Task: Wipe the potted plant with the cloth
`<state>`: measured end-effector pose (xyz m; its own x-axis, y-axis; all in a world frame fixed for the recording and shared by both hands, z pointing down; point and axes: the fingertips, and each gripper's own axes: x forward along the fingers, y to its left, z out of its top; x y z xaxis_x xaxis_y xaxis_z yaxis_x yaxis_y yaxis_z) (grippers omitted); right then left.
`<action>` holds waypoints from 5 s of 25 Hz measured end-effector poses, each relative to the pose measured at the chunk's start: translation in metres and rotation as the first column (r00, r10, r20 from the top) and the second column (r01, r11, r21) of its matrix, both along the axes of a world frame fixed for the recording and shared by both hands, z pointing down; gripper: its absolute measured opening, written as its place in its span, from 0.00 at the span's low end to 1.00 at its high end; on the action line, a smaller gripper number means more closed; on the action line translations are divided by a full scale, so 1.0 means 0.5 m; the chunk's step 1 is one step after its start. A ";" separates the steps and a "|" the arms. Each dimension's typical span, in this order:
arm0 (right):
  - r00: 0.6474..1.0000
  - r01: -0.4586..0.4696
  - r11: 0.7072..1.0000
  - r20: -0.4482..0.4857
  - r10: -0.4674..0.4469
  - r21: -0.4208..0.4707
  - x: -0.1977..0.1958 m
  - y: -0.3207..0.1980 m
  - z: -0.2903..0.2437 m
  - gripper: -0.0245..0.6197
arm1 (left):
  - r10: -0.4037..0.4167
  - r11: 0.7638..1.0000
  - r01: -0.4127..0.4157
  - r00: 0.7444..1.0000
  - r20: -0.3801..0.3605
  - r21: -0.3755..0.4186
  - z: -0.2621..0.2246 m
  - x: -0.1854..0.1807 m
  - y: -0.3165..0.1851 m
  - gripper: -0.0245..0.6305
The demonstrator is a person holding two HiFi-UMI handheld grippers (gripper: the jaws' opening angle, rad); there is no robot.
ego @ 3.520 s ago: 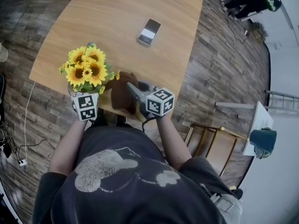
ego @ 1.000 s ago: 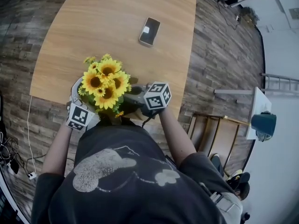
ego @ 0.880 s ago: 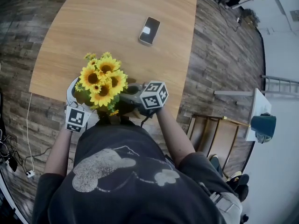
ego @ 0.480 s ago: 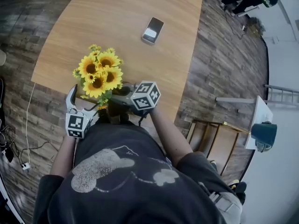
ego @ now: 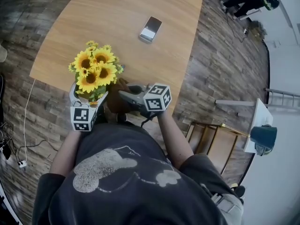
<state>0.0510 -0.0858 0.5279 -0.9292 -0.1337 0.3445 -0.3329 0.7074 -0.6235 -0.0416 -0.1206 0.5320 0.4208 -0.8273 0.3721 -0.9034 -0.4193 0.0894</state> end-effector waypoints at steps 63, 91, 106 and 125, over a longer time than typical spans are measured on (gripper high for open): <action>0.999 0.036 0.999 -0.038 -0.037 -0.033 -0.137 -0.298 0.017 0.11 | 0.384 0.922 -0.387 0.917 0.104 0.012 0.046 -0.033 -0.087 0.79; 0.962 -0.274 0.962 0.007 0.273 0.004 -0.058 -0.109 0.014 0.11 | 0.289 0.957 -0.291 0.954 0.083 0.016 0.049 -0.022 -0.099 0.93; 0.889 -0.457 0.885 0.047 0.455 0.084 0.089 -0.026 -0.019 0.11 | -0.035 0.998 0.036 0.999 0.041 -0.044 0.026 -0.141 0.064 0.97; 0.865 -0.498 0.834 0.207 0.457 0.238 0.204 0.247 -0.192 0.11 | -0.098 0.985 0.121 0.980 -0.176 0.123 -0.192 0.016 0.319 0.28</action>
<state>0.1528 0.0378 0.4321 -0.7591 -0.6428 0.1027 -0.6003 0.6303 -0.4924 -0.0337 0.0389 0.4359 0.3723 -0.9090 0.1874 -0.9212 -0.3372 0.1943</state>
